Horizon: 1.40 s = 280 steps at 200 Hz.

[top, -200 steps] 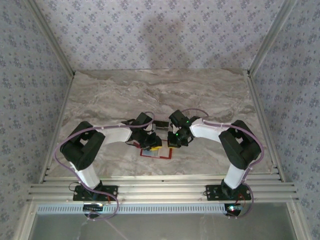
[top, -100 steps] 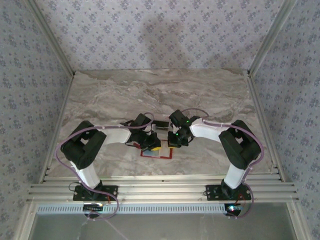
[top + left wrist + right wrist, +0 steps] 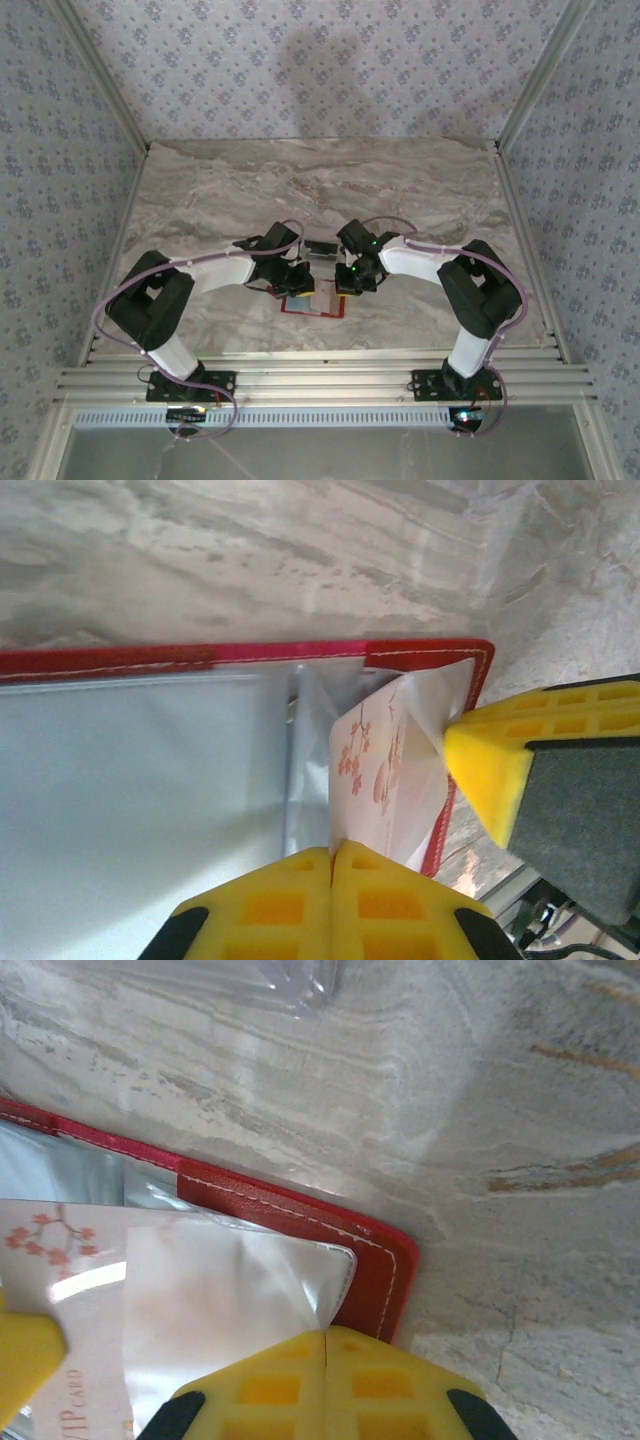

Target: Take the credit cards out of the card holder

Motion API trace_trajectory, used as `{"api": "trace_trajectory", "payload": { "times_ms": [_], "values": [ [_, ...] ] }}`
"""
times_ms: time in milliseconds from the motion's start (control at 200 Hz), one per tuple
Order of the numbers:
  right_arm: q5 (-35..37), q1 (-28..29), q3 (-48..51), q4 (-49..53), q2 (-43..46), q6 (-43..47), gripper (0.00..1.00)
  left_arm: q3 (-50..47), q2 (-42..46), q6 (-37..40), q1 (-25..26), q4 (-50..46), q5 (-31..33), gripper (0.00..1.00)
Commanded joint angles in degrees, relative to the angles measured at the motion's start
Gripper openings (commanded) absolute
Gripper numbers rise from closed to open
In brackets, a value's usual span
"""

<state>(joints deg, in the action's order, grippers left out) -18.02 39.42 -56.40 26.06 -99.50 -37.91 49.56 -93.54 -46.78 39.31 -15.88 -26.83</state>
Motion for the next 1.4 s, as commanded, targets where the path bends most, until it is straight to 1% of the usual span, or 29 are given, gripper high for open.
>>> {"api": "trace_trajectory", "payload": {
  "times_ms": [0, 150, 310, 485, 505, 605, 655, 685, 755, 914, 1104, 1204, 1319, 1394],
  "values": [
    [3.2, -0.3, -0.8, 4.6, -1.4, 1.2, 0.06, 1.1, 2.1, 2.8, -0.7, -7.5, 4.2, 0.05],
    [3.6, -0.3, -1.3, 5.2, -1.2, 1.3, 0.06, 2.8, 4.3, 6.0, -0.8, -12.2, 6.7, 0.03],
    [3.6, -0.4, -1.8, 6.2, -0.5, 1.4, 0.10, 6.4, 6.8, 11.5, -0.8, -18.9, 11.3, 0.02],
    [3.4, -0.8, -2.2, 7.1, 1.9, 1.4, 0.22, 10.3, 7.6, 18.7, -0.8, -22.6, 14.7, 0.01],
    [3.4, -0.8, -2.3, 7.3, 2.3, 1.4, 0.23, 11.0, 7.5, 19.8, -0.8, -24.4, 14.7, 0.01],
    [3.7, -1.3, -2.7, 8.1, 4.3, 1.3, 0.26, 14.9, 5.7, 25.6, -0.8, -27.6, 15.0, 0.00],
    [3.9, -1.7, -2.8, 10.1, 5.3, 1.4, 0.27, 17.1, 4.7, 28.7, -0.8, -28.9, 15.7, 0.00],
    [4.1, -1.9, -2.8, 10.6, 6.0, 3.2, 0.27, 18.4, 4.2, 30.9, -0.8, -29.9, 16.0, 0.00],
    [4.4, -2.8, -2.5, 11.4, 7.3, 3.8, 0.28, 21.8, 2.5, 35.7, -0.8, -32.0, 16.6, 0.00],
    [4.5, -5.2, -0.5, 11.9, 10.3, 4.5, 0.28, 28.9, -0.8, 48.3, -0.6, -36.4, 21.3, 0.00],
    [4.2, -7.1, 1.9, 11.4, 12.7, 4.7, 0.28, 34.5, -0.9, 67.7, 0.2, -37.8, 20.8, 0.00],
    [3.9, -7.6, 2.5, 11.1, 13.1, 4.7, 0.28, 37.2, -1.1, 77.6, 0.2, -38.4, 19.3, 0.00],
    [3.9, -7.9, 2.5, 10.6, 13.4, 4.8, 0.29, 41.8, -3.5, 88.9, 0.2, -42.9, 17.2, 0.00],
    [4.1, -7.9, 2.9, 9.6, 13.4, 4.7, 0.29, 44.4, -5.0, 95.3, 0.2, -44.8, 17.0, 0.00]
  ]
}}
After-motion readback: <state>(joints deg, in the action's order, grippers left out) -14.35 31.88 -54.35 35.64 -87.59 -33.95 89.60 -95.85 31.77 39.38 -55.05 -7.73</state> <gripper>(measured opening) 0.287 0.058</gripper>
